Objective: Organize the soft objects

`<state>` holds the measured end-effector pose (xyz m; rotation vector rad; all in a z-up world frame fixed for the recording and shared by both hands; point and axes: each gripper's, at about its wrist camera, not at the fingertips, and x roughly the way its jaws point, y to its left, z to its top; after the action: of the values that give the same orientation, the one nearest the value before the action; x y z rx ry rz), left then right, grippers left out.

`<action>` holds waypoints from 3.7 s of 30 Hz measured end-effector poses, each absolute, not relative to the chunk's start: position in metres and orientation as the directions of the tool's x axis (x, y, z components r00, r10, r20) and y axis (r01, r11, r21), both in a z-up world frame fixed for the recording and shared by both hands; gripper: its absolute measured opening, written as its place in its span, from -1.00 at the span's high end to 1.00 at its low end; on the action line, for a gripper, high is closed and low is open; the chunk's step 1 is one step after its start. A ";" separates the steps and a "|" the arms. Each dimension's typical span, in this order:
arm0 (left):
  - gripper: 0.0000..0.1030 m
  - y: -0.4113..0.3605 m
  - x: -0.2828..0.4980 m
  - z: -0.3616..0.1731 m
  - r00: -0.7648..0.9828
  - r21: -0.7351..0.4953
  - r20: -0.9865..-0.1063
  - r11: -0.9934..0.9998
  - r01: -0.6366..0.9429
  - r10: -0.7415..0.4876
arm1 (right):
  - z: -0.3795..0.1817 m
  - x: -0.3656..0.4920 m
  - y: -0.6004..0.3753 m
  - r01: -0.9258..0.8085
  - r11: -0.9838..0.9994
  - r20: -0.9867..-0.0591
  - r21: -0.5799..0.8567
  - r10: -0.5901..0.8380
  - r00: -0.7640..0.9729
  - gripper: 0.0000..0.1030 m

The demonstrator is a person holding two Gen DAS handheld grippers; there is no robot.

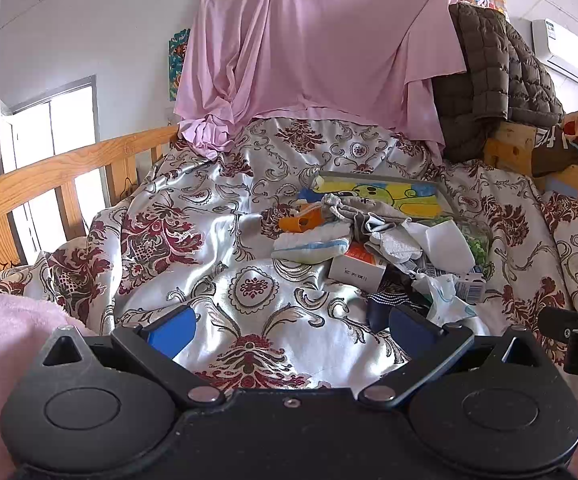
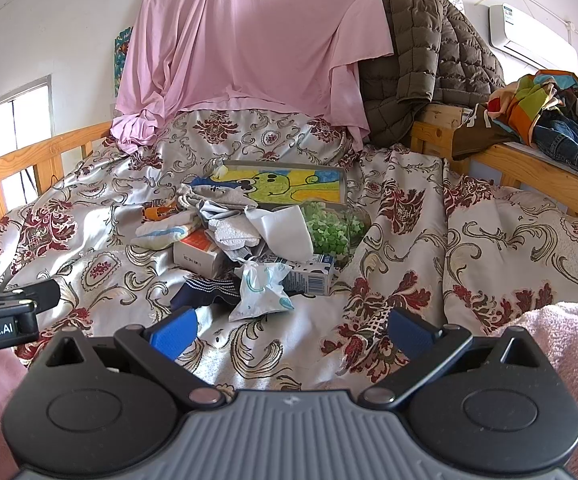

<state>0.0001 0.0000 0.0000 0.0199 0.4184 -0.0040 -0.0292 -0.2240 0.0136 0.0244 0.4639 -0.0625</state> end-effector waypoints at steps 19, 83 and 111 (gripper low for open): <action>-0.99 0.000 0.000 0.000 0.913 0.020 -0.408 1.000 0.008 0.000 | 0.013 -0.028 -0.223 0.066 0.998 -0.449 0.008 -0.055 0.892 -0.99; -0.99 -0.069 0.223 -0.070 0.591 0.098 -0.740 0.819 0.566 -0.320 | -0.033 0.213 -0.272 -0.120 0.958 -0.759 0.260 0.280 0.587 -0.98; 0.86 -0.044 0.252 -0.064 0.464 -0.222 -0.764 0.858 0.463 -0.448 | -0.049 0.219 -0.279 -0.052 0.955 -0.807 0.291 0.274 0.522 0.12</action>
<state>0.2515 -0.0442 -0.0637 0.0177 0.9336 -0.5592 0.2185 -0.2793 -0.0491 0.2427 1.0047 0.1979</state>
